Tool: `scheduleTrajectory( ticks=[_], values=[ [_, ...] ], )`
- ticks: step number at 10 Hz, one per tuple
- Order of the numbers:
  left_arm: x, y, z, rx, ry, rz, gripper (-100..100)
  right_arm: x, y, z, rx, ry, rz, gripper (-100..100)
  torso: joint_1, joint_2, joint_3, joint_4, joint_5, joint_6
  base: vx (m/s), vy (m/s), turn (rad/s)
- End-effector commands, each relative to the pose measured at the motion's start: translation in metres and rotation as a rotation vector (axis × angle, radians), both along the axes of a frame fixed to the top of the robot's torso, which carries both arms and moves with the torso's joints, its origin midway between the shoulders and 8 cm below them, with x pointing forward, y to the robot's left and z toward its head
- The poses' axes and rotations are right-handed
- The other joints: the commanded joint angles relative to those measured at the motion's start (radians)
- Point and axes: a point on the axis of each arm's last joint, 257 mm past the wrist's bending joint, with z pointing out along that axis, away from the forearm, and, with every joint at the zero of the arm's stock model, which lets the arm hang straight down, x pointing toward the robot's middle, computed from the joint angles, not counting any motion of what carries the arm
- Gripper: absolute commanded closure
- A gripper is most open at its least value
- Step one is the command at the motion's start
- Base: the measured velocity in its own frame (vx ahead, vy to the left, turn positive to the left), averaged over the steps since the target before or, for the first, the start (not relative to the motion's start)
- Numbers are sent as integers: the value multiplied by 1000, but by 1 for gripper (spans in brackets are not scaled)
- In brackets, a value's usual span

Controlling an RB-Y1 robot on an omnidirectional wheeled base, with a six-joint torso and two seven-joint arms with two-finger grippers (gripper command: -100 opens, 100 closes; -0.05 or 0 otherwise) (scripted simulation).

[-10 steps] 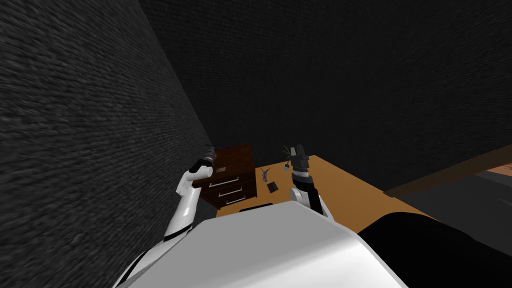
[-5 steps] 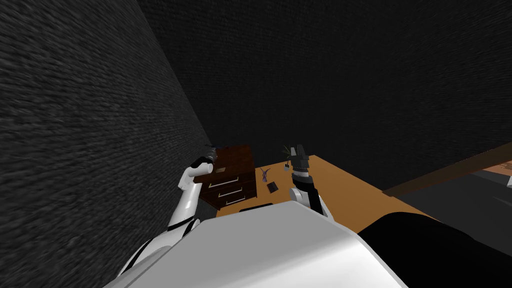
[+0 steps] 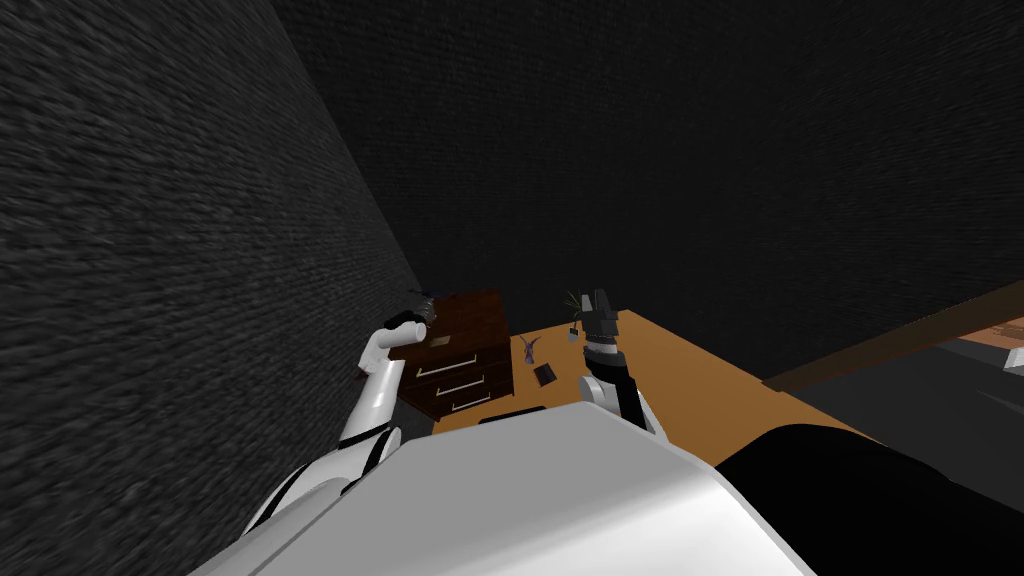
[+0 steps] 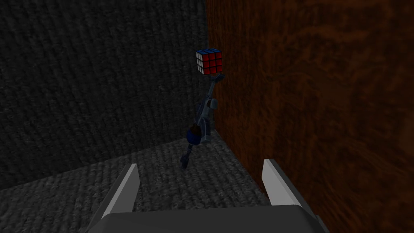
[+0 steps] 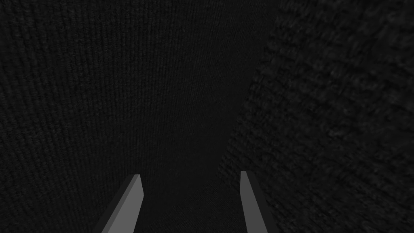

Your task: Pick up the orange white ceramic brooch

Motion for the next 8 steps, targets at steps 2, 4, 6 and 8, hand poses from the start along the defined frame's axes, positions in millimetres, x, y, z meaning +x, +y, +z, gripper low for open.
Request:
scheduleTrajectory(
  ticks=[2, 4, 6, 8],
  values=[
    [4, -1, -14, -29, 76, 0, -100, 0, 0, 0, 0, 0, 0, 0, 0, 0, 0, 0, 0, 0, 8, 6, -22],
    [8, -2, -23, -52, 129, -4, -100, 0, 0, 0, 0, 0, 0, 0, 0, 0, 0, 0, 0, 0, 5, 2, -11],
    [2, -2, -34, -59, 176, 0, -100, 0, 0, 0, 0, 0, 0, 0, 0, 0, 0, 0, 0, 0, 5, 4, -11],
    [3, -4, -44, -82, 241, -3, -100, 0, 0, 0, 0, 0, 0, 0, 0, 0, 0, 0, 0, 0, 10, 7, -23]
  ],
)
